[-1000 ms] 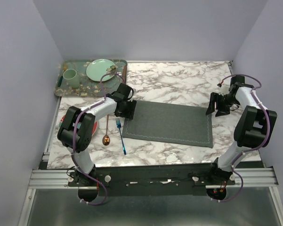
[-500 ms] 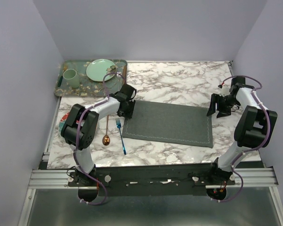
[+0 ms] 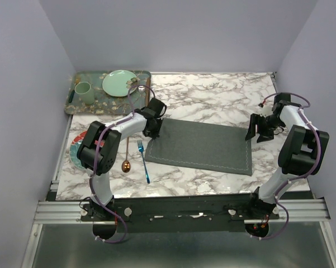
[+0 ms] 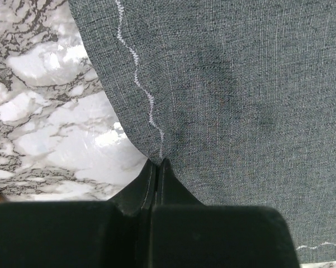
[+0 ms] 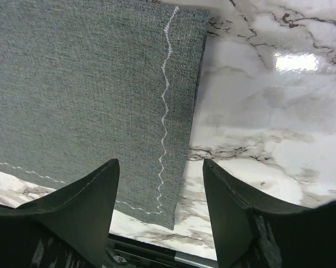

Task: Fold the napkin into a case and place the utensils inside
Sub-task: Pick up the rectangle-folded napkin at the center of the board, then fold the rectangle-folded napkin at the center of the board.

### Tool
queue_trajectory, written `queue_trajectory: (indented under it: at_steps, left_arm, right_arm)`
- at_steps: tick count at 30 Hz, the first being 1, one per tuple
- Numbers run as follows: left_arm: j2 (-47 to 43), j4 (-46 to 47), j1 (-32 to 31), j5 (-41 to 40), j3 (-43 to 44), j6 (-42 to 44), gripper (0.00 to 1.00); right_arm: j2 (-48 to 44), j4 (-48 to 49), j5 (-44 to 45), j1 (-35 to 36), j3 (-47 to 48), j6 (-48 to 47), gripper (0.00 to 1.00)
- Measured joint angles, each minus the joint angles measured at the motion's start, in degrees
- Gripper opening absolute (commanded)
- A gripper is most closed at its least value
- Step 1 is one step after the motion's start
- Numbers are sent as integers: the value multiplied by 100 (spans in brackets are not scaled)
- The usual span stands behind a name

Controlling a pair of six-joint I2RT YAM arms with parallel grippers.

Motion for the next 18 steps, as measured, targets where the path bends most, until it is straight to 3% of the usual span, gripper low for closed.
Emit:
queue_trajectory:
  at_steps: [10, 18]
  left_arm:
    - [-470, -402, -11, 741, 328, 146, 0]
    - [-337, -334, -455, 1596, 988, -160, 0]
  right_arm:
    - [0, -4, -2, -2, -59, -22, 69]
    - [2, -61, -197, -61, -57, -44, 68]
